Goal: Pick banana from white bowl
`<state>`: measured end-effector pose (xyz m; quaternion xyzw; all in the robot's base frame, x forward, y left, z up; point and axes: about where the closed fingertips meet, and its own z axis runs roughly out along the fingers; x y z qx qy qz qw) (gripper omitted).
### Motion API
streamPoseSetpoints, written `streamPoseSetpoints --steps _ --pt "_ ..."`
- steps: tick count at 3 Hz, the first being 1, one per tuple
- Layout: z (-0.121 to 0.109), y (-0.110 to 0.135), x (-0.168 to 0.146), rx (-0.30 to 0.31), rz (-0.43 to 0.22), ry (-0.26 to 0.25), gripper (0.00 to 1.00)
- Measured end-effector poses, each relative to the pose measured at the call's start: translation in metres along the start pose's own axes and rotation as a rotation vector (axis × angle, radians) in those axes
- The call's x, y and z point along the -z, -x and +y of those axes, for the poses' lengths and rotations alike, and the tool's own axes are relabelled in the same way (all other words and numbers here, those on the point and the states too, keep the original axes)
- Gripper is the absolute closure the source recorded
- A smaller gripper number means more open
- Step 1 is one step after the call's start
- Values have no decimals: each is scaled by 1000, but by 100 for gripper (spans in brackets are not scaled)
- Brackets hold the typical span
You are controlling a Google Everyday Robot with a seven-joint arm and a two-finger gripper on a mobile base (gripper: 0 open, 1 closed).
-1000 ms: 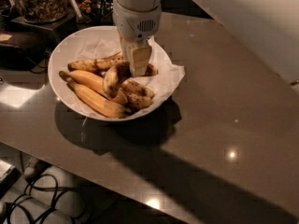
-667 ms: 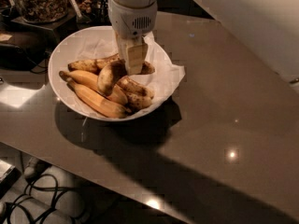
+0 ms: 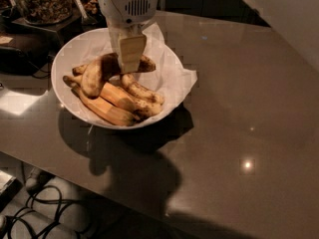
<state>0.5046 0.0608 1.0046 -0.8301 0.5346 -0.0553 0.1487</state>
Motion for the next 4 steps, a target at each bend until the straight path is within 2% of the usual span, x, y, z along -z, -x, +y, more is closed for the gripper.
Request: streamPoseSetpoints --steps 1,2,4 --pt "-5 2 1 1 -10 -21 100" --pt "5 13 -4 -5 -40 -12 100" --pt "40 30 -3 -79 -45 6 100"
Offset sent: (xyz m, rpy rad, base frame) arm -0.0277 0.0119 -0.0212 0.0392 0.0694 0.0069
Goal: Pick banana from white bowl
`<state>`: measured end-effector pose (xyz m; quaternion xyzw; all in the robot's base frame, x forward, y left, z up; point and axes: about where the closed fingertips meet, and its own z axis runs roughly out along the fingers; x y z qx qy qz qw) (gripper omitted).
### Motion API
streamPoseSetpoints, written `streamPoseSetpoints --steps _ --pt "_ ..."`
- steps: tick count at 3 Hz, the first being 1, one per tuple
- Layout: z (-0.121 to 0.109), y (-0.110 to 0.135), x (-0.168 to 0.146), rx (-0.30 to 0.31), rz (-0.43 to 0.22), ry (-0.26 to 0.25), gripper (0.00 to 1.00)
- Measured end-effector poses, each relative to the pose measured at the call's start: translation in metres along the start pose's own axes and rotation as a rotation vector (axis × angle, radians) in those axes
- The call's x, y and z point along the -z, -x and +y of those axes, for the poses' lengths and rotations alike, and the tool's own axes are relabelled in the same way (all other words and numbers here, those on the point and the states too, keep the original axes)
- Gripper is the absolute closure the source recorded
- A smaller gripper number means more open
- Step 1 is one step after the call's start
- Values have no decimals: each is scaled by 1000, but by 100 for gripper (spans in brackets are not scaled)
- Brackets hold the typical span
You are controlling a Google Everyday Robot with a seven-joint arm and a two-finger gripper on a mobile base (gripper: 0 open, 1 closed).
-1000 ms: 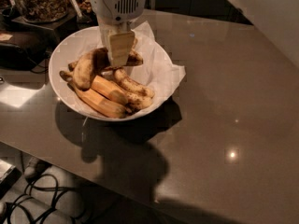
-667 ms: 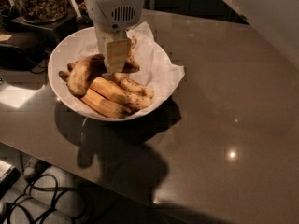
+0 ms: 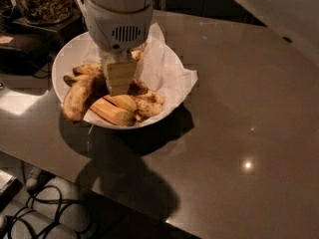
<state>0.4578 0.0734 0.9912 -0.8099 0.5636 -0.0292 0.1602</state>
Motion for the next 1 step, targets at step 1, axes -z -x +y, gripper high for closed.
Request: streamPoseSetpoints --steps 1 --pt "0 0 0 0 0 0 100"
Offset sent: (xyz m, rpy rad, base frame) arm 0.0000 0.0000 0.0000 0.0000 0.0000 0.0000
